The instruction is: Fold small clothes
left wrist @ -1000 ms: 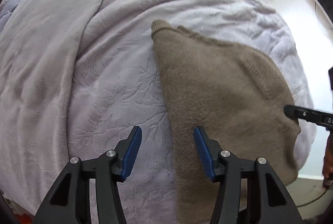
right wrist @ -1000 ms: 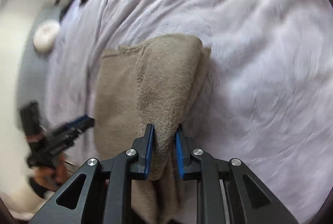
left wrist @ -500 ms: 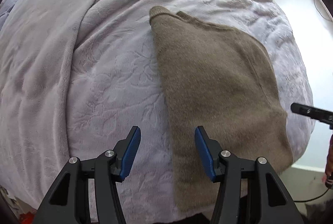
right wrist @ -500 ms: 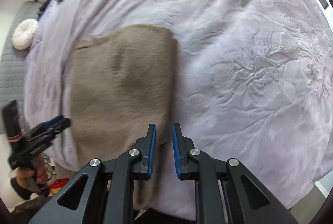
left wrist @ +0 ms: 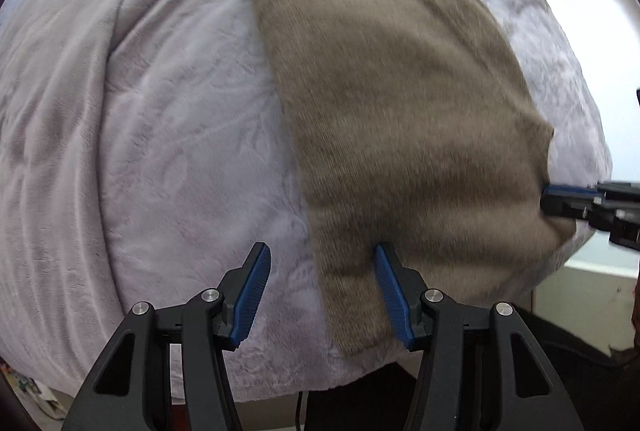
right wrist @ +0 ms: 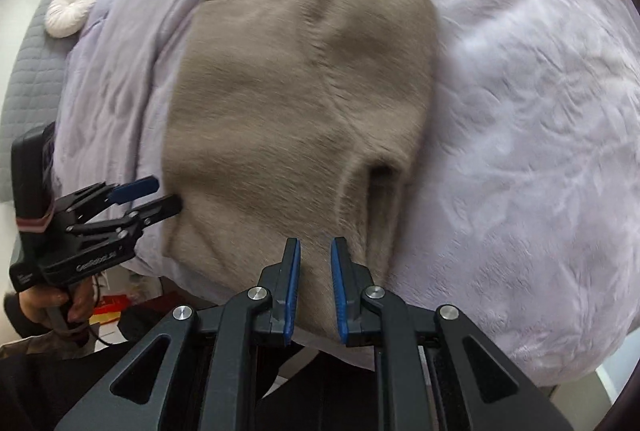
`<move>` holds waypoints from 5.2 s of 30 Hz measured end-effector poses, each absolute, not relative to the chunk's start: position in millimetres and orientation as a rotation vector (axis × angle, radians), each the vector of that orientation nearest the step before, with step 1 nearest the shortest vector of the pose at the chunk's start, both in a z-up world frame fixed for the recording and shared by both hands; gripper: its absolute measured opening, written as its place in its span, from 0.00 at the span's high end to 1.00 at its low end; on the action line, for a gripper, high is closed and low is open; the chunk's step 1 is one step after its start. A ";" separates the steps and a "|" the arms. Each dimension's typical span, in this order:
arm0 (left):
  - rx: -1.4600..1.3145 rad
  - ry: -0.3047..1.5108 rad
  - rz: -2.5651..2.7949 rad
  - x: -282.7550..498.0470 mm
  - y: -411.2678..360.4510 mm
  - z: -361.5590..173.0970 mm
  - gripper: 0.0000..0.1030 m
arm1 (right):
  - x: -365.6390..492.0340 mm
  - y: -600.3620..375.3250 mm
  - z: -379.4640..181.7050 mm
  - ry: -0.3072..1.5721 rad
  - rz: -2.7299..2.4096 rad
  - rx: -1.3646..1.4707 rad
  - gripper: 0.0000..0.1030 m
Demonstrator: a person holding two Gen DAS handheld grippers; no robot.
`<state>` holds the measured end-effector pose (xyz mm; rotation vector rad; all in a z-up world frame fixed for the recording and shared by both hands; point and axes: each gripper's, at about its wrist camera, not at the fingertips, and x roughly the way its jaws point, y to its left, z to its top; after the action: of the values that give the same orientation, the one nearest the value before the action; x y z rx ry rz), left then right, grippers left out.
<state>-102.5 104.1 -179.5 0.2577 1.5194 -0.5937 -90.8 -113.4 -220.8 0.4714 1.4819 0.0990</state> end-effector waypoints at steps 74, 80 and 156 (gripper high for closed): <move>0.199 1.333 -0.474 -68.7 83.1 -99.0 0.01 | -31.2 -112.0 -142.1 1.338 -0.075 0.422 0.10; 0.237 1.320 -0.376 -66.1 85.2 -94.6 0.01 | -27.0 -107.8 -134.9 1.329 -0.130 0.336 0.00; 0.245 1.344 -0.298 -65.1 89.1 -87.6 0.00 | -24.8 -92.4 -129.3 1.351 -0.265 0.230 0.00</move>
<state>-65.1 89.1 -87.6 0.2447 1.3438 -0.2977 -24.8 -92.4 -129.3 0.2301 1.3513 -0.2649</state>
